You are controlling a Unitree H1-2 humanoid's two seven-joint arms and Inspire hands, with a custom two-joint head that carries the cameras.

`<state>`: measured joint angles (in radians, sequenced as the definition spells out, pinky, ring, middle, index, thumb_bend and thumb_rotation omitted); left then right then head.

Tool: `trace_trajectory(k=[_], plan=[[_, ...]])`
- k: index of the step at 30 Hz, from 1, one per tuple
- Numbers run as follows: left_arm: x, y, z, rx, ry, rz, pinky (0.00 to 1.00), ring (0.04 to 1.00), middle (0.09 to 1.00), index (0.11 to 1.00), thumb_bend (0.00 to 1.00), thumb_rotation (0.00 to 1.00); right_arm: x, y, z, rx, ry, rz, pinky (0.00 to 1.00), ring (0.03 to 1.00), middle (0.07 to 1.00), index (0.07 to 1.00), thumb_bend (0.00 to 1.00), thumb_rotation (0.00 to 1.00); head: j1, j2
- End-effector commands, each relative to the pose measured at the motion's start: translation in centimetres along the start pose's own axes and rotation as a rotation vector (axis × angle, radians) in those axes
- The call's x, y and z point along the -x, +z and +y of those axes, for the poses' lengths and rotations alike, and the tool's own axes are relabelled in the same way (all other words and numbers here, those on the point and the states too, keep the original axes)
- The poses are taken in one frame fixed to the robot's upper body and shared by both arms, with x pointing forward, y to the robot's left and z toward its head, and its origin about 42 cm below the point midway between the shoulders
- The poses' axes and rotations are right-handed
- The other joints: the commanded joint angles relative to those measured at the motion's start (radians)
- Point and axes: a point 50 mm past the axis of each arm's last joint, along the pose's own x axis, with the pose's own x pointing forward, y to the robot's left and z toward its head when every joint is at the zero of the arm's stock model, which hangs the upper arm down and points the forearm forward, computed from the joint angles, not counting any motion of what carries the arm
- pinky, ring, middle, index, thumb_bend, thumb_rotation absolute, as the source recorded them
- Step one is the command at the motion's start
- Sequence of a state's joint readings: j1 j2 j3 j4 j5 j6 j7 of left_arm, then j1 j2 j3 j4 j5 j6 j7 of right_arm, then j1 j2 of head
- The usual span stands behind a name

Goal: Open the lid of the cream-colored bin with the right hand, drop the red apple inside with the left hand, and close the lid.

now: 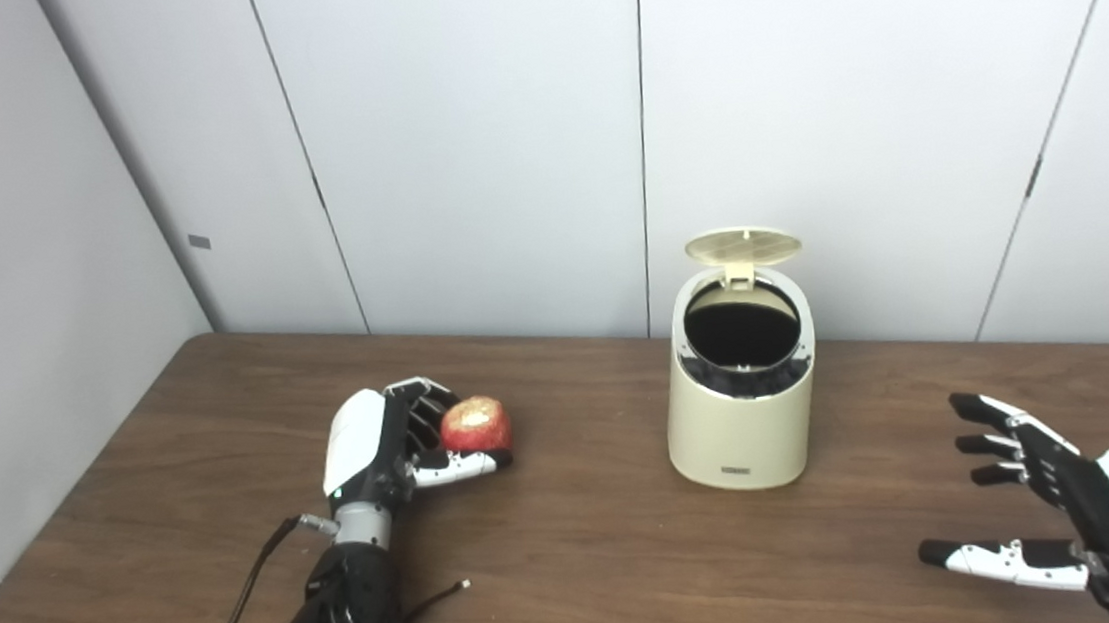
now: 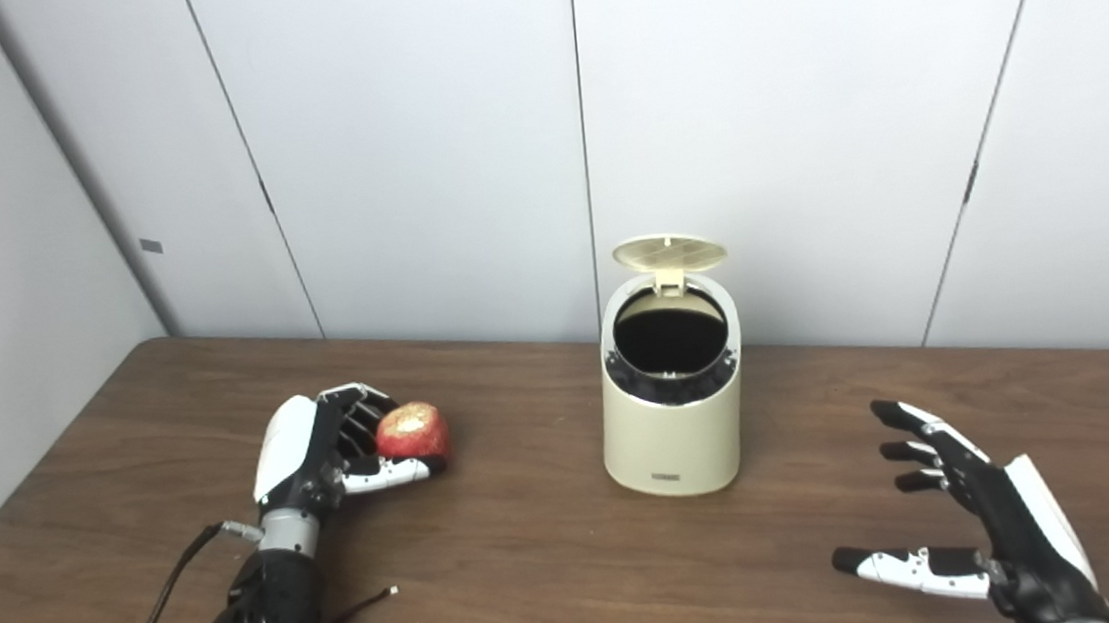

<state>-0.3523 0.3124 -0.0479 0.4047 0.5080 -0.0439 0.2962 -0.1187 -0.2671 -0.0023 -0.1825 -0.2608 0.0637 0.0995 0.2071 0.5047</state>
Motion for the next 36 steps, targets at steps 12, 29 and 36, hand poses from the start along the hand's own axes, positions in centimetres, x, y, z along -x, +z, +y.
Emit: trace_trajectory(k=[12, 29, 36], plan=[[-0.4, 3.8, 1.1, 0.077, 0.117, -0.211, 0.29, 0.395, 0.442, 0.495, 0.53, 0.00, -0.6, 1.2, -0.6, 0.012, -0.022, -0.076, 0.68, 0.781, 0.855, 0.843, 0.73, 0.00, -0.037, -0.011], [-0.5, 16.2, 5.7, 0.225, 0.241, -0.550, 0.33, 0.377, 0.466, 0.488, 0.53, 0.00, -1.3, 0.3, 0.8, 0.040, -0.002, -0.065, 0.68, 0.801, 0.864, 0.854, 0.78, 0.16, -0.144, -0.024], [-0.4, 20.6, 4.8, 0.276, 0.219, -0.612, 0.24, 0.351, 0.467, 0.485, 0.53, 0.00, -1.3, 0.6, 1.2, 0.049, 0.000, -0.066, 0.66, 0.797, 0.862, 0.851, 0.76, 0.14, -0.172, -0.027]])
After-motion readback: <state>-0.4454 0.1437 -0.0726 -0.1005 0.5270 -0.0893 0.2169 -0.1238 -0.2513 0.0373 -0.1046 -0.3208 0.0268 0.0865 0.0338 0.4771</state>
